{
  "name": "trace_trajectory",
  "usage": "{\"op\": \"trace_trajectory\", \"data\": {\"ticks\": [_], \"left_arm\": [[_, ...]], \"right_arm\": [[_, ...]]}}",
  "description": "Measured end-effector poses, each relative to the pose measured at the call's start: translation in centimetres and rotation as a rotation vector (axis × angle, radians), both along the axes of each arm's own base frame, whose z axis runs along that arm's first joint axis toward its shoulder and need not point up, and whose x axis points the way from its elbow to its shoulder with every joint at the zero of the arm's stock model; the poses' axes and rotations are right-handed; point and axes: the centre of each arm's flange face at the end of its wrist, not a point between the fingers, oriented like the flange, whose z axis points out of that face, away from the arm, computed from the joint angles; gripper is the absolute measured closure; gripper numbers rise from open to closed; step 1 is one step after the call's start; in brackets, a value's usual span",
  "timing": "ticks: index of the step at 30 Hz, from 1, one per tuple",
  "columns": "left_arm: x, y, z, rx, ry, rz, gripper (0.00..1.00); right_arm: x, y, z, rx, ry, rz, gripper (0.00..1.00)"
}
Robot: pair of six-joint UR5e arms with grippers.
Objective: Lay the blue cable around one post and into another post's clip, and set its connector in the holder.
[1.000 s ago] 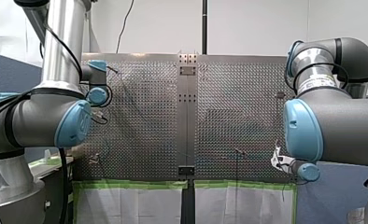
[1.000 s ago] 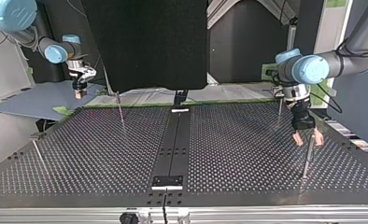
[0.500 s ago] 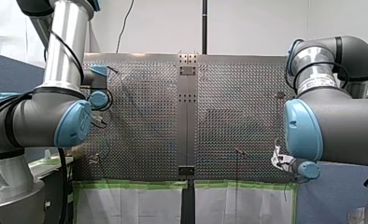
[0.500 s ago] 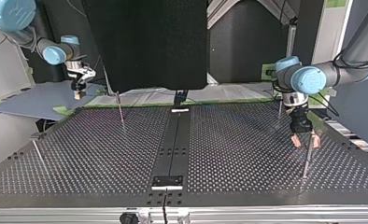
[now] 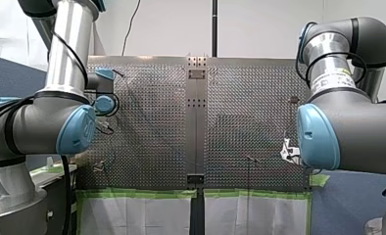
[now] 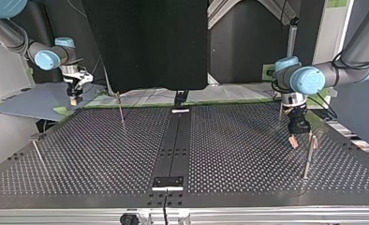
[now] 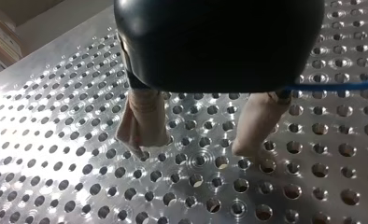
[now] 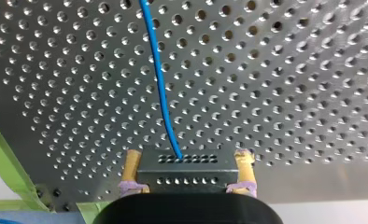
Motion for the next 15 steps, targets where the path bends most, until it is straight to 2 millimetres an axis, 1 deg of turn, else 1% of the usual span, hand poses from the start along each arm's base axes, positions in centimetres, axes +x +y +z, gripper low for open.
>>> {"op": "trace_trajectory", "data": {"ticks": [10,15], "left_arm": [[0.0,-0.1,0.0,0.009,0.004,0.002,0.0],[-0.1,-0.2,0.0,0.01,0.006,0.002,0.0]], "right_arm": [[0.3,2.4,3.3,-0.001,0.0,-0.074,0.98],[0.7,2.8,5.5,0.005,-0.012,-0.092,0.98]]}}
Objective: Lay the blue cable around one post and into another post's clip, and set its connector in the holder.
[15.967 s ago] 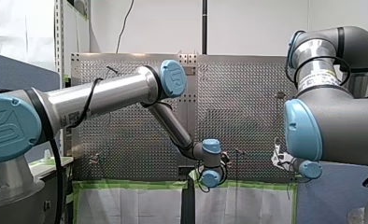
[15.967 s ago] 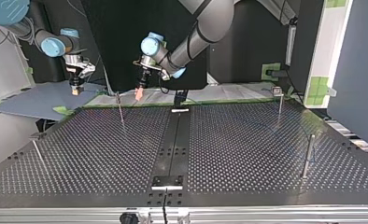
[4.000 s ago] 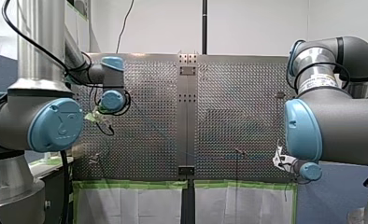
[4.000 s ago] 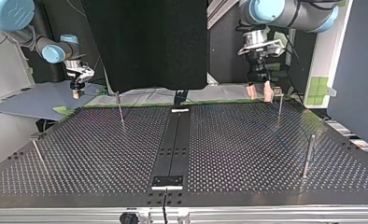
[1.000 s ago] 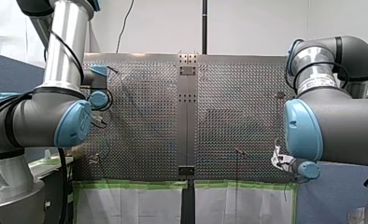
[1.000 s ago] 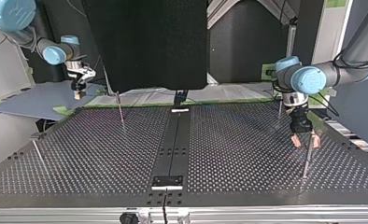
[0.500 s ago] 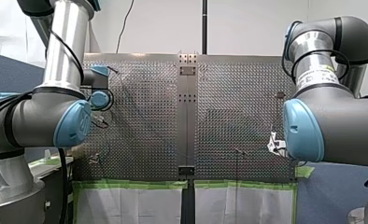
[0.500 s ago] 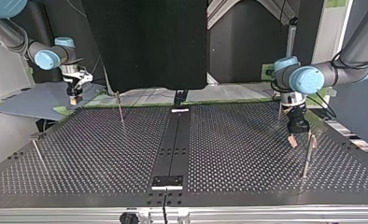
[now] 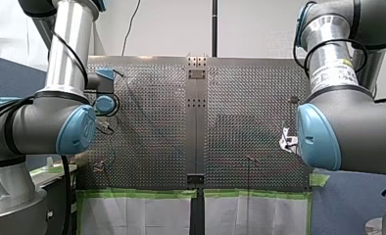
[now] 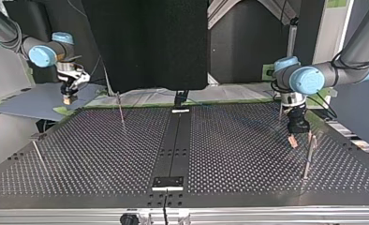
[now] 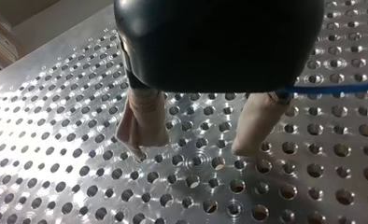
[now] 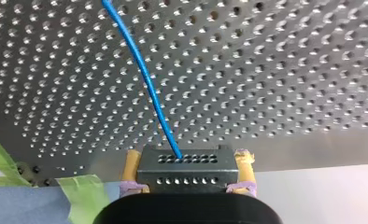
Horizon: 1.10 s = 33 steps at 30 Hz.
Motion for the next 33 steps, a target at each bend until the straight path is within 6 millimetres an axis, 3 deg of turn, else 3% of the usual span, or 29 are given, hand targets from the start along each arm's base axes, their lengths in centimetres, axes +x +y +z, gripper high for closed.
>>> {"op": "trace_trajectory", "data": {"ticks": [12,24,33], "left_arm": [[0.0,-0.1,0.0,0.004,0.001,0.0,0.0],[0.0,-0.1,0.0,0.007,0.001,0.001,0.0],[0.0,-0.1,0.0,0.009,0.002,0.001,0.0]], "right_arm": [[1.3,0.4,6.7,-0.004,-0.044,0.068,0.98],[2.7,0.2,14.9,-0.1,-0.04,0.189,0.98],[2.4,0.7,20.2,-0.19,-0.034,0.224,0.98]]}}
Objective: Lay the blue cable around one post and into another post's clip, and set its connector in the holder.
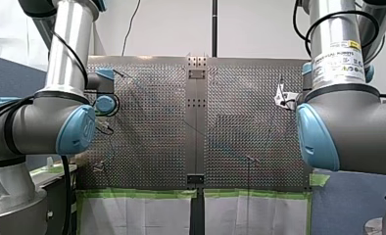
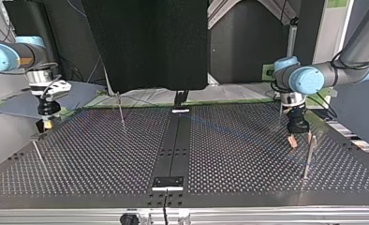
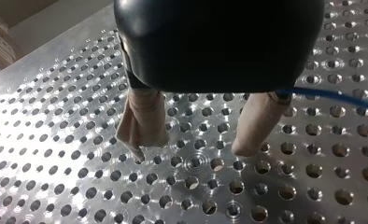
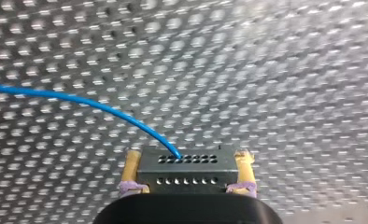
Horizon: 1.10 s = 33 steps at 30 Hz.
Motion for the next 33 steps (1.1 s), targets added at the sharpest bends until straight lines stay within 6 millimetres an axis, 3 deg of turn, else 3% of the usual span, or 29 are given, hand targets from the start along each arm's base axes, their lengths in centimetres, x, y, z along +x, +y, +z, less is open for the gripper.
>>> {"op": "trace_trajectory", "data": {"ticks": [8,19,33], "left_arm": [[0.0,0.1,0.0,0.001,0.001,0.001,0.0],[0.0,0.0,0.0,0.002,0.001,-0.002,0.0],[0.0,-0.1,0.0,0.002,0.001,-0.002,0.0]], "right_arm": [[-0.2,0.8,3.6,-0.057,0.019,-0.004,0.98],[-1.2,-0.2,-0.8,0.008,0.047,-0.031,0.98],[-3.0,-1.9,0.7,-0.003,0.04,-0.058,0.98]]}}
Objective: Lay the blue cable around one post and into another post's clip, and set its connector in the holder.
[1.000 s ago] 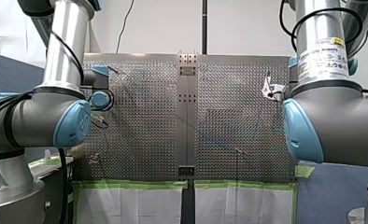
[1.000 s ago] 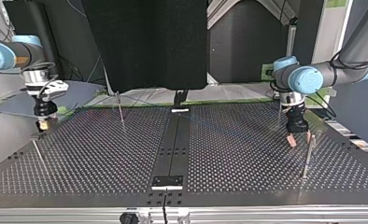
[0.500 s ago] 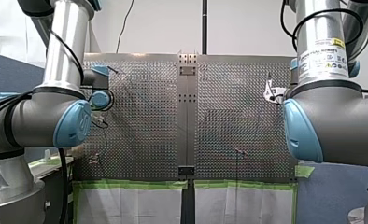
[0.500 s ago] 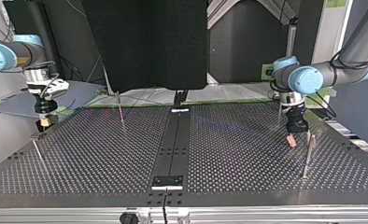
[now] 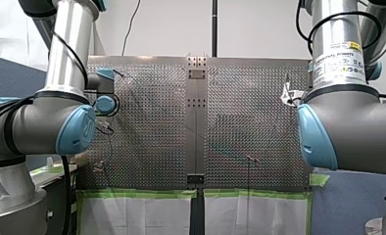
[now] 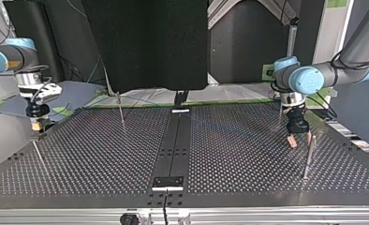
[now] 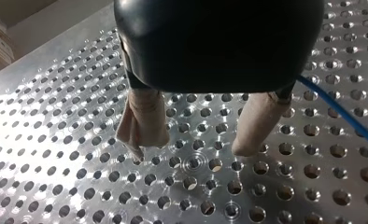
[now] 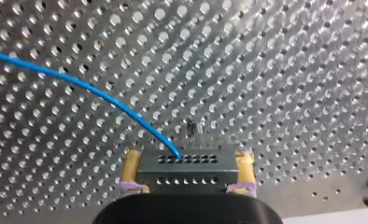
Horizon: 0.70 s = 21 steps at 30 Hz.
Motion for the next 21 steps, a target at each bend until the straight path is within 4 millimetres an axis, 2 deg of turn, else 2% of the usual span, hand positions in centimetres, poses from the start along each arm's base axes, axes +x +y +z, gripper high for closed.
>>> {"op": "trace_trajectory", "data": {"ticks": [8,21], "left_arm": [[0.0,-0.1,0.0,0.004,0.001,-0.002,0.0],[0.0,-0.3,0.0,0.005,0.001,-0.006,0.0]], "right_arm": [[-0.9,-0.6,0.7,0.0,-0.003,-0.015,0.98],[-1.1,-1.8,2.3,0.003,0.005,-0.017,0.98]]}}
